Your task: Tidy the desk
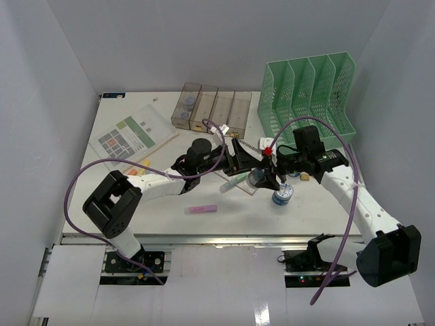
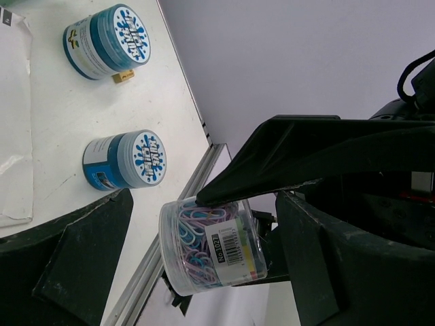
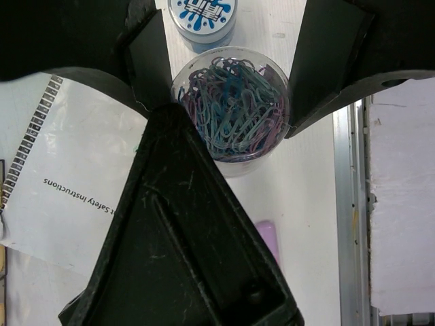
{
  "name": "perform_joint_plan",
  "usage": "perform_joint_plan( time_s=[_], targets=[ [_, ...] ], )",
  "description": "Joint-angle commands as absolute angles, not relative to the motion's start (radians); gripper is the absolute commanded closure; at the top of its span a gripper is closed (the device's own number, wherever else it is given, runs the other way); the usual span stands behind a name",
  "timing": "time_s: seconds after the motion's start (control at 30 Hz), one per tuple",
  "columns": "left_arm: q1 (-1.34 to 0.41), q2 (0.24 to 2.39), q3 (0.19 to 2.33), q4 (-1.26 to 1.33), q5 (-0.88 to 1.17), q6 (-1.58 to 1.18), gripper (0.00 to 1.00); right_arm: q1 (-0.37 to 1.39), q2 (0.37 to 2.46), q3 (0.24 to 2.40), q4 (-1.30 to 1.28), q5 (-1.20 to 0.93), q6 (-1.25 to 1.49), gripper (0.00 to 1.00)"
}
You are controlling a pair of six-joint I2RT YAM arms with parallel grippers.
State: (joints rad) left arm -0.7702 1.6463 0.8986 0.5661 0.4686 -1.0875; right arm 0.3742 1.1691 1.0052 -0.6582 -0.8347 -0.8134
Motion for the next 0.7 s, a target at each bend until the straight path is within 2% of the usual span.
perform_joint_plan(
  time_s=[0.0,0.3,0.47,0.6,0.67],
  targets=[
    [-0.795,1.628,0.919,0.524,0.467,-1.058,0.04,0.388,1.17,1.012,-0.541,-0.818,-0.782,0.8],
    [-0.795,1.584,0.925,0.41,0.418,-1.001,0.07,0.388,1.175,1.014,-0.489,-0.734,-0.764,0.8],
    [-0.795,1.591,0.952,0.34,0.399,-0.965,0.12,0.388,1.178,1.02,-0.482,-0.737,-0.77,0.79],
    [-0.795,1.617,0.97,0.345,0.423,-0.972,0.23,0.388,1.177,1.013,-0.455,-0.75,-0.747,0.75],
    [-0.795,1.624,0.976,0.343,0.432,-0.975,0.35,0.388,1.173,1.005,-0.441,-0.746,-0.743,0.69]
  ],
)
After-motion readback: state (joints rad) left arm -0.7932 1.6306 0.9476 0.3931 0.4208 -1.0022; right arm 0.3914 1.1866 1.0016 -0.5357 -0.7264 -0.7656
